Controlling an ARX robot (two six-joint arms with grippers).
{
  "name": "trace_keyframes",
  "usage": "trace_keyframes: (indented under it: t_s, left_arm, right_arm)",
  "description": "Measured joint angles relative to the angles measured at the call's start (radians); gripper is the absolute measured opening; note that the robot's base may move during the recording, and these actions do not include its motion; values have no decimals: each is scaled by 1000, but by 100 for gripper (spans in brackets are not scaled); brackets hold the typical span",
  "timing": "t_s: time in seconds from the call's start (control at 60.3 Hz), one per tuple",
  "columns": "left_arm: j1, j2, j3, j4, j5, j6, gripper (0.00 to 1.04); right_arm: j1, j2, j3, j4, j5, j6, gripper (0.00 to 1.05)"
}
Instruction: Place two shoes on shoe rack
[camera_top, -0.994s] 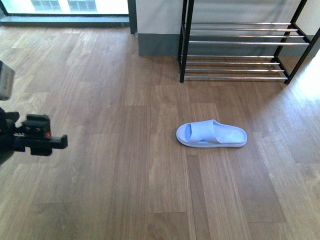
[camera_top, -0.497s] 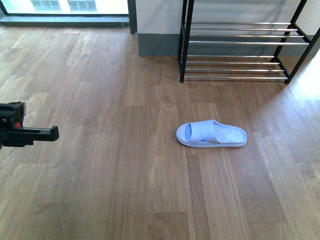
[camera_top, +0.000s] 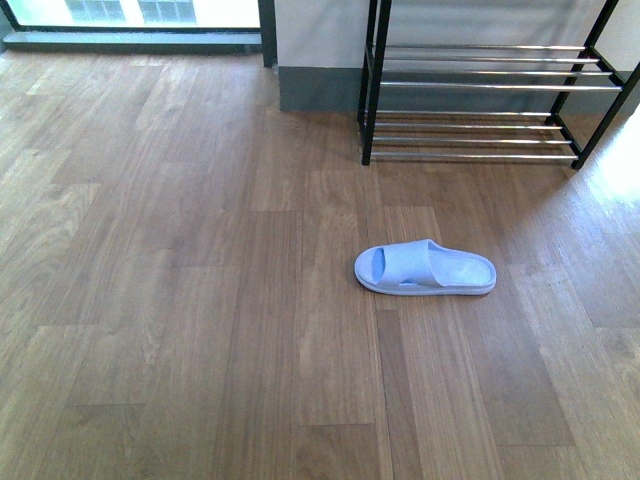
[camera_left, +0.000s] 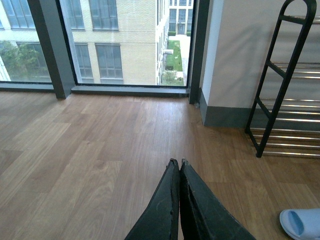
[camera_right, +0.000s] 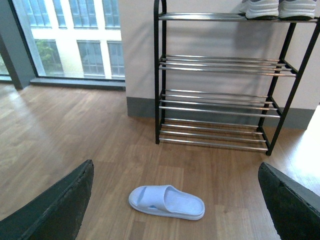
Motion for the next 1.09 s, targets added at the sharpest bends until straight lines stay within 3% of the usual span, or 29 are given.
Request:
trace_keyframes:
  t_s: [0.133,0.282,1.094]
  left_arm:
    - [0,-175,3,-204,0,0,1]
    - [0,-286,3,-306,0,0,1]
    - [0,-593,3,-605,0,0,1]
  right_arm:
    - [0,0,0,0,0,0,95]
    - [0,0,0,0,0,0,95]
    - [0,0,0,0,0,0,95]
